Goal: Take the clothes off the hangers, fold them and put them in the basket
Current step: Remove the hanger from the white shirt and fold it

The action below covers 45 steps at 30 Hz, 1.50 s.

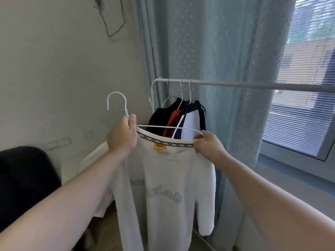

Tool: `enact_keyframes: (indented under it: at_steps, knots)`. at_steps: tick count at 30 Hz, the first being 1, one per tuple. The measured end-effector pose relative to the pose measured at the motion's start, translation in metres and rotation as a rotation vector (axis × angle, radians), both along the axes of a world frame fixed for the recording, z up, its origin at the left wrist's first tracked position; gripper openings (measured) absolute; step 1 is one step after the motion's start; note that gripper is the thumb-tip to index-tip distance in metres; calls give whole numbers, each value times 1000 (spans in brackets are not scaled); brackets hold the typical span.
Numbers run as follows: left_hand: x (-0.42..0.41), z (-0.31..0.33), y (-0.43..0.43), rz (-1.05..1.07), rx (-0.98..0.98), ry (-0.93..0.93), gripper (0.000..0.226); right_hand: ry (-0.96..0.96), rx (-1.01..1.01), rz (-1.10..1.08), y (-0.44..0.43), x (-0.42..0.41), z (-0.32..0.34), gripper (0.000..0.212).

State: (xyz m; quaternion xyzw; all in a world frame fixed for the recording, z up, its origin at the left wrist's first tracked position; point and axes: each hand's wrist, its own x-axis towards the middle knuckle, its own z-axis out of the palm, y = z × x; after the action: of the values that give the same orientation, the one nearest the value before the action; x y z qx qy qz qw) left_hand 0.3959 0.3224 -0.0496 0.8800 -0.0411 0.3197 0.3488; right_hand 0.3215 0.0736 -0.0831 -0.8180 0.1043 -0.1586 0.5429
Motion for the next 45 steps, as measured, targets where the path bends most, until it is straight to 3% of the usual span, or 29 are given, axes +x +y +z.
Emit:
enact_keyframes:
  at_steps: [5,10,13,19,27,32,38,43,45]
  knots:
    - [-5,-3,45,97,-225,10,46,32,403,176,27,15,-5,23]
    - [-15,-8,73,83,-297,39,47,139,225,460,74,23,-11,32]
    - [-25,-10,86,110,-254,43,44,144,321,517,91,28,-10,33]
    - [-39,-17,115,89,-121,32,44,13,616,272,110,42,-1,47]
    - [-55,-24,156,70,-63,17,44,135,630,302,135,44,-11,69]
    - [-64,-29,179,80,31,31,51,207,853,315,154,49,-14,57]
    - [-68,-40,202,108,132,58,85,210,963,169,185,55,-19,44]
    - [-76,-56,213,60,146,75,71,223,929,82,196,59,-27,42]
    - [-78,-63,224,97,119,52,75,218,962,16,194,59,-30,41]
